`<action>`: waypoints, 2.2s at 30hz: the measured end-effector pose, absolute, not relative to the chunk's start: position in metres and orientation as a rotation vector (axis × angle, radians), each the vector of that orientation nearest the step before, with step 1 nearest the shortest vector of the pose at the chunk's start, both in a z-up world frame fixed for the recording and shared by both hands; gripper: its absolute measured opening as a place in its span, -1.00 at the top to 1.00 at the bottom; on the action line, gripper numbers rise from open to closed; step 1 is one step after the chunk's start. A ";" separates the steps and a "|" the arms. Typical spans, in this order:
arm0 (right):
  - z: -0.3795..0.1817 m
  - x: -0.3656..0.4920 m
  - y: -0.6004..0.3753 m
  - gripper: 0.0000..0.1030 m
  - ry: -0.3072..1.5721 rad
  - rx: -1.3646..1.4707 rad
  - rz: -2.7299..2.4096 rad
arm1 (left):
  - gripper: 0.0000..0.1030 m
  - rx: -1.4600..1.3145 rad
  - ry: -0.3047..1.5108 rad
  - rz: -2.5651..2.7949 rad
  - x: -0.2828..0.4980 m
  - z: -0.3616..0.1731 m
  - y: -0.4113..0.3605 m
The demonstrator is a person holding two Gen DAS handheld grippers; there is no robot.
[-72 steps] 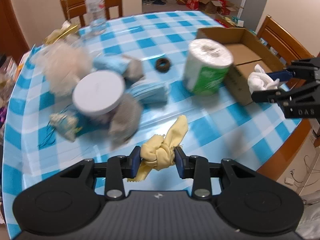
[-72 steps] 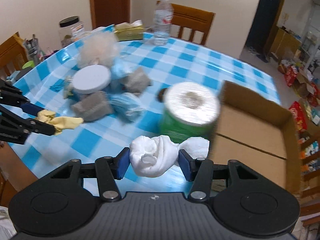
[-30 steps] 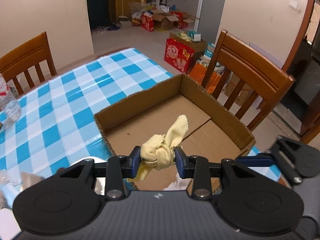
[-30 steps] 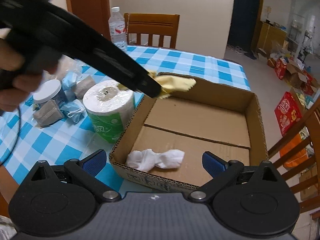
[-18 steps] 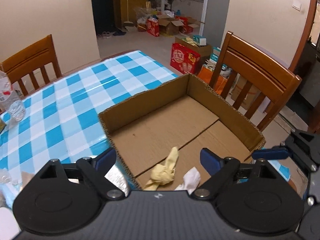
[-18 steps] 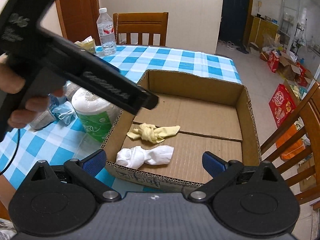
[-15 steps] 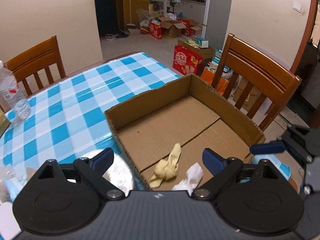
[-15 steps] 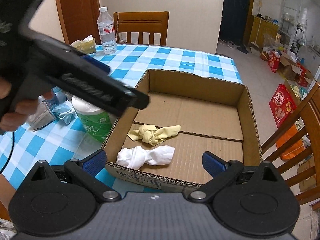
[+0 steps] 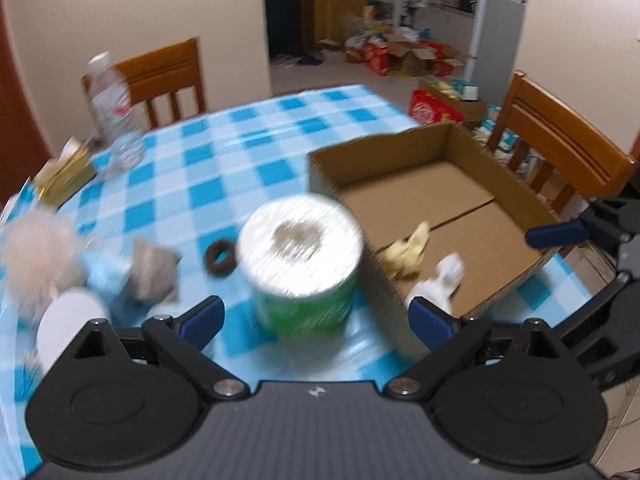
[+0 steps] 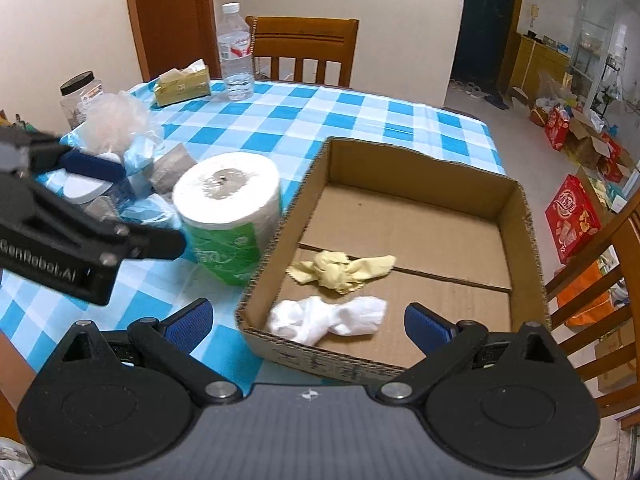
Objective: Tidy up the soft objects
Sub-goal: 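Move both open grippers back over the items on the table, then close the left gripper on the grey fabric pouch while the right gripper approaches the blue mask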
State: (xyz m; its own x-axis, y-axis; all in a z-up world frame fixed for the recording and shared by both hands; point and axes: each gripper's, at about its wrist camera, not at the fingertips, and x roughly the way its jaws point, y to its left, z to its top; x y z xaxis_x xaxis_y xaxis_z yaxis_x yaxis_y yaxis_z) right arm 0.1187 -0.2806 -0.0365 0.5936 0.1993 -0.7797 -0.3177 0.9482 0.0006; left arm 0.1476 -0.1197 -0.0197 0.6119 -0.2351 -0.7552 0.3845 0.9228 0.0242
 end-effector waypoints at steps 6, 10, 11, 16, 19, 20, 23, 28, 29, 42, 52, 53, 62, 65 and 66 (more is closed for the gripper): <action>-0.037 0.114 -0.248 -1.00 0.907 -0.155 0.336 | -0.91 0.166 0.895 -0.278 0.131 -0.030 -0.077; -0.038 0.111 -0.217 -1.00 0.917 -0.177 0.371 | -0.91 0.167 0.907 -0.222 0.121 -0.035 -0.047; -0.039 0.110 -0.210 -1.00 0.918 -0.182 0.380 | -0.91 0.173 0.909 -0.207 0.119 -0.037 -0.039; -0.042 0.109 -0.172 -1.00 0.933 -0.208 0.422 | -0.91 0.184 0.922 -0.161 0.110 -0.044 -0.003; -0.043 0.110 -0.150 -1.00 0.937 -0.226 0.440 | -0.91 0.187 0.934 -0.133 0.110 -0.054 0.020; -0.043 0.110 -0.143 -1.00 0.938 -0.231 0.447 | -0.91 0.191 0.934 -0.124 0.111 -0.057 0.025; -0.045 0.111 -0.128 -1.00 0.941 -0.244 0.462 | -0.90 0.200 0.939 -0.104 0.116 -0.071 0.044; -0.056 0.113 -0.109 -1.00 0.963 -0.268 0.472 | -0.85 0.191 0.946 -0.114 0.129 -0.094 0.056; -0.059 0.113 -0.108 -1.00 0.969 -0.271 0.473 | -0.82 0.193 0.943 -0.114 0.131 -0.098 0.057; -0.068 0.121 -0.105 -1.00 1.000 -0.289 0.472 | -0.06 0.181 0.947 -0.121 0.156 -0.128 0.048; -0.075 0.131 -0.098 -1.00 1.004 -0.310 0.522 | 0.49 0.094 0.948 -0.108 0.150 -0.125 0.058; -0.076 0.132 -0.096 -1.00 1.004 -0.312 0.531 | 0.49 0.087 0.954 -0.108 0.149 -0.124 0.060; -0.089 0.152 -0.072 -1.00 0.993 -0.352 0.622 | 0.48 0.012 1.010 -0.030 0.119 -0.117 0.097; -0.093 0.164 -0.060 -1.00 0.974 -0.375 0.643 | 0.24 -0.004 1.012 0.009 0.111 -0.114 0.110; -0.095 0.168 -0.056 -1.00 0.962 -0.383 0.645 | 0.14 -0.008 1.011 0.018 0.109 -0.114 0.113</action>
